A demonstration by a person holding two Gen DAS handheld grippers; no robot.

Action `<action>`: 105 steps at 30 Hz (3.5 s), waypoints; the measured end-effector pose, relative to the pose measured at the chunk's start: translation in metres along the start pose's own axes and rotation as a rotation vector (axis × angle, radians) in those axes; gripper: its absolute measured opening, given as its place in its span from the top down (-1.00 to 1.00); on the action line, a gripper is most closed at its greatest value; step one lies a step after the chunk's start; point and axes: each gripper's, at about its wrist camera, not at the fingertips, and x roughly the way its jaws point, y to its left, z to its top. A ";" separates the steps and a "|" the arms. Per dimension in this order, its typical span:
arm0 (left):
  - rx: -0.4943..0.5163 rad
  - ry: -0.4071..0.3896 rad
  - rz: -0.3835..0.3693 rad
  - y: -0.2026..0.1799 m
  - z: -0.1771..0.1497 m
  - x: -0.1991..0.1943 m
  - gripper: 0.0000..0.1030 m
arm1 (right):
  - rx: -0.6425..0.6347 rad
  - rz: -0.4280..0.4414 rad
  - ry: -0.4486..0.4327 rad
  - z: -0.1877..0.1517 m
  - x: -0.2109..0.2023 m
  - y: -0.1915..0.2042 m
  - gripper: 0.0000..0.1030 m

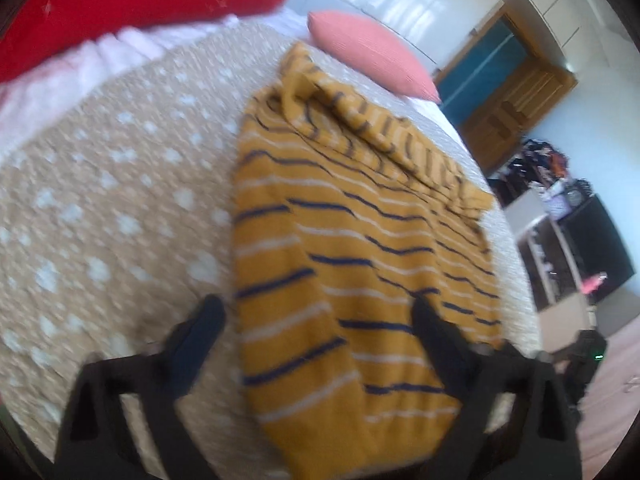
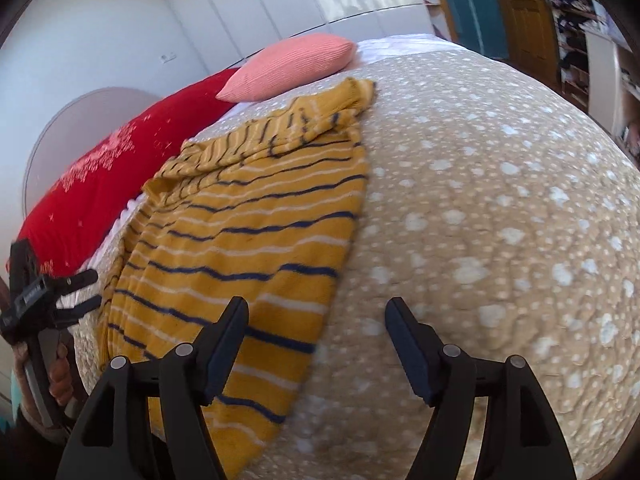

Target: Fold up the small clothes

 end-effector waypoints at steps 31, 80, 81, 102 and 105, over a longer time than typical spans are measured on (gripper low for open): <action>0.175 0.031 -0.010 -0.019 -0.045 0.000 -0.77 | 0.060 0.345 0.039 -0.044 0.005 0.035 -0.46; -0.121 -0.033 0.026 -0.022 0.194 0.082 0.77 | 0.071 0.249 -0.005 0.190 0.093 0.039 0.68; -0.101 -0.004 0.050 -0.025 0.210 0.100 0.77 | 0.110 0.184 0.034 0.201 0.118 0.025 0.68; 0.038 -0.222 0.157 -0.021 0.137 0.054 -0.66 | -0.017 0.024 -0.081 0.232 0.112 0.033 -0.20; 0.038 -0.225 0.228 -0.010 0.120 0.071 -0.66 | -0.021 -0.023 -0.100 0.232 0.102 0.033 -0.24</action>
